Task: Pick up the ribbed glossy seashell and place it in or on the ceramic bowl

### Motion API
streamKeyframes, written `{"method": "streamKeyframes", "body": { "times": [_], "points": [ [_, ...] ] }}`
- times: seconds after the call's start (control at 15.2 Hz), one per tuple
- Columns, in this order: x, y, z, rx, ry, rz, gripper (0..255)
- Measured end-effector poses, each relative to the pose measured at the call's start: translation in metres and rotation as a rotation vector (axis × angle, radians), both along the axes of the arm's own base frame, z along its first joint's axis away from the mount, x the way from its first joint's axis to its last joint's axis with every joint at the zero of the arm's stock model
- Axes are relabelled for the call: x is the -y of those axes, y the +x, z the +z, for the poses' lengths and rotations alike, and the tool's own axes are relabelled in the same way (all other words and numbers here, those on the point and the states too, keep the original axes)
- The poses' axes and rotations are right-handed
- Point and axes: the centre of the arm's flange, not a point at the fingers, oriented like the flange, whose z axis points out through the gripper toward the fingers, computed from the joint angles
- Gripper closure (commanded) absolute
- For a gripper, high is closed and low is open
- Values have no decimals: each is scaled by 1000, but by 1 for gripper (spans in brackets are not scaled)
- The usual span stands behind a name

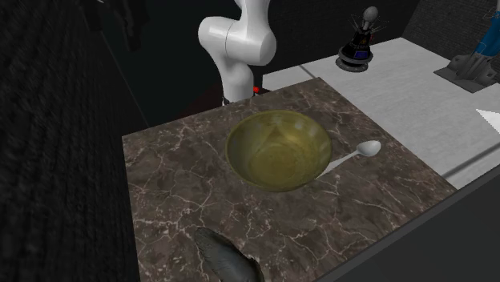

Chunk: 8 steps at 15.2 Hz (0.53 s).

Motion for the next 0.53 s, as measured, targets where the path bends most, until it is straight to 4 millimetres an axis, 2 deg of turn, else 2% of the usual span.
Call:
{"method": "streamKeyframes", "body": {
  "times": [0.13,0.46,0.53],
  "points": [
    [-2,5,-2,-3,1,20,0],
    [-28,55,-23,-30,4,206,0],
    [-33,63,-32,-37,5,247,0]
  ]
}}
